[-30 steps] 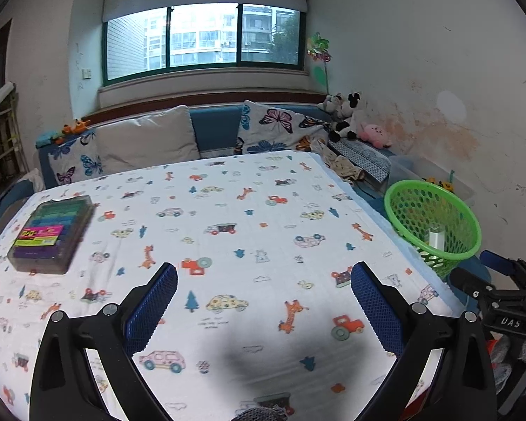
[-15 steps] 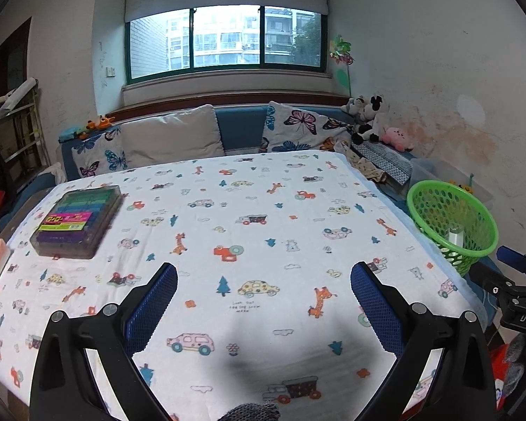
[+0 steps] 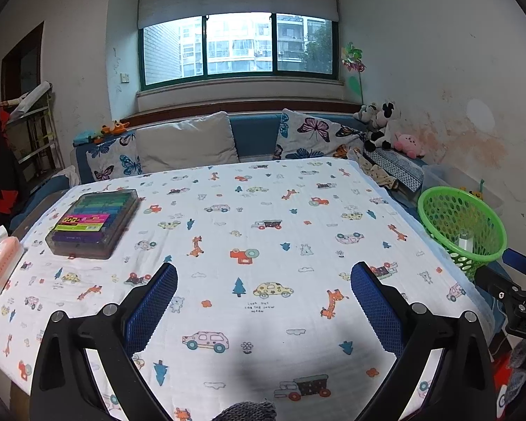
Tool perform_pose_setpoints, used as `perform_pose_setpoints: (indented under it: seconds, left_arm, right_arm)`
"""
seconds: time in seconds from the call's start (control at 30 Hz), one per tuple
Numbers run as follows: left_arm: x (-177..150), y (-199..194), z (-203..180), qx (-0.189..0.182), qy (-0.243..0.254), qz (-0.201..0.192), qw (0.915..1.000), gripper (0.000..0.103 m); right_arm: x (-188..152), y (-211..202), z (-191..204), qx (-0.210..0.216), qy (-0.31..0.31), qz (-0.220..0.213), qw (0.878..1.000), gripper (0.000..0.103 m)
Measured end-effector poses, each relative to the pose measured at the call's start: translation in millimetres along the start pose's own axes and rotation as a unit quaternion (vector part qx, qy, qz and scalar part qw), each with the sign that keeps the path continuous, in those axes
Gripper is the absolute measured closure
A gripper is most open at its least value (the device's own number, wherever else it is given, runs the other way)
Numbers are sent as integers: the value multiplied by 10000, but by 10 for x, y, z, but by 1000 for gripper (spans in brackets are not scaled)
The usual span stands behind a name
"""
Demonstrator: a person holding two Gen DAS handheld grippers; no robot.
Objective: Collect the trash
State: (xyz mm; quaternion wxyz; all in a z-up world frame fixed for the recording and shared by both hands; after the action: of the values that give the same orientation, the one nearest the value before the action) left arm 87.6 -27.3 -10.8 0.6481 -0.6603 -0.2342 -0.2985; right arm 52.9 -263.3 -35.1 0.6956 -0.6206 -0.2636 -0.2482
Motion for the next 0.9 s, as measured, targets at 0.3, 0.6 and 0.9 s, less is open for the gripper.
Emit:
perform_pose_setpoints:
  seconds: [0.3, 0.6, 0.9]
  left_arm:
    - [-13, -22, 13, -1, -33, -5, 10000, 7]
    - [-41, -17, 8, -13, -59, 27, 10000, 7]
    - [-60, -18, 14, -15, -88, 53, 9999, 7]
  right_arm:
    - [3, -24, 25, 16, -35, -37, 10000, 4]
    - [0, -32, 43, 37, -61, -55, 10000, 4]
    - [-3, -26, 52, 40, -94, -48, 9999, 4]
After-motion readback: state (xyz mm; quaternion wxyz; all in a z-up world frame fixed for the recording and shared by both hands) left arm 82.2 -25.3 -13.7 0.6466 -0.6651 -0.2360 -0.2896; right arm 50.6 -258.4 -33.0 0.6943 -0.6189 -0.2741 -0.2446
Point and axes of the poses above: each gripper's, at about its wrist camera, not at the fingertips, and y roughly the way its jaws point, z to its left, x to its top, the point moved 5 cm from there along y, roughly the way its jaws point, and after that the axes turned 15 degrees about z, right-handed, at the moved point
